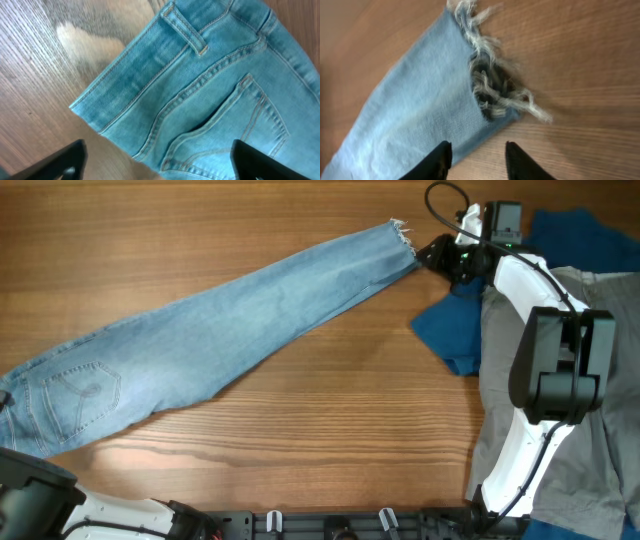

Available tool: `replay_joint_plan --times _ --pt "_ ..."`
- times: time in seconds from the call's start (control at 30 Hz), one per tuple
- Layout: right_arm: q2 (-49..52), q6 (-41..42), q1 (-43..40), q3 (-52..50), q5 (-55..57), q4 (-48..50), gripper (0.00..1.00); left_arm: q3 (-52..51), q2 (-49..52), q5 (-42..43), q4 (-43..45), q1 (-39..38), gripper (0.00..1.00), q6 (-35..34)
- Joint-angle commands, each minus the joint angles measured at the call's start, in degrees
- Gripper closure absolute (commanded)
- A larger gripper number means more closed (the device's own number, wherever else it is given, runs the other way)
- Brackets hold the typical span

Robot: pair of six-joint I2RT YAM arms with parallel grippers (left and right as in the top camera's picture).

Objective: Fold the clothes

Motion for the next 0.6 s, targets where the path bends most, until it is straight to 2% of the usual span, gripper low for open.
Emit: replay_joint_plan --times 0.0,0.07,0.1,0.13,0.2,0.23,0.3,0.33,0.37,0.4,0.43,0.57 --pt "-1.8 -7.8 3.0 0.3 -5.0 -6.6 0.44 0.6 0.3 5.6 -2.8 -0.1 0.64 1.2" --pt "-1.8 -13.1 5.9 0.3 -5.2 -12.1 0.40 -0.6 0.4 9.0 -3.3 -0.6 0.87 1.2" --pt "-1.8 -14.5 7.6 0.2 -3.7 -13.8 0.32 -1.7 0.5 9.1 -3.1 -1.1 0.94 1.3" --pt "-1.7 -14.5 10.5 0.1 2.3 -14.6 0.24 -4.2 0.8 9.0 -1.8 -2.2 0.96 1.3" --pt "-1.7 -6.8 13.1 0.1 17.6 -12.1 0.07 -9.6 0.9 9.0 2.5 -3.9 0.96 1.2" --pt "-1.7 -3.7 13.3 0.1 21.8 -9.8 0.03 -11.7 1.0 9.1 4.4 -4.5 0.93 1.2" --pt "-1.7 -0.5 12.2 0.1 21.7 -4.0 0.01 -17.3 1.0 9.1 9.4 -6.3 0.79 1.3" --pt "-1.7 2.4 11.1 0.1 20.5 -2.0 0.01 -19.5 1.0 9.1 11.5 -7.1 0.66 1.2" --pt "-1.7 5.1 10.0 0.1 19.4 -1.3 0.01 -21.6 1.0 9.1 13.5 -8.0 0.46 1.2" --pt "-1.6 7.5 9.0 0.1 18.7 -1.2 0.02 -22.8 1.0 9.0 14.6 -8.5 0.36 1.3" --pt "-1.6 8.0 8.3 0.1 18.3 -1.2 0.02 -23.5 1.0 9.0 15.2 -8.9 0.33 1.3" --pt "-0.4 8.0 7.1 0.1 16.7 3.3 0.01 -23.7 1.0 9.1 16.2 -9.0 0.34 1.2"
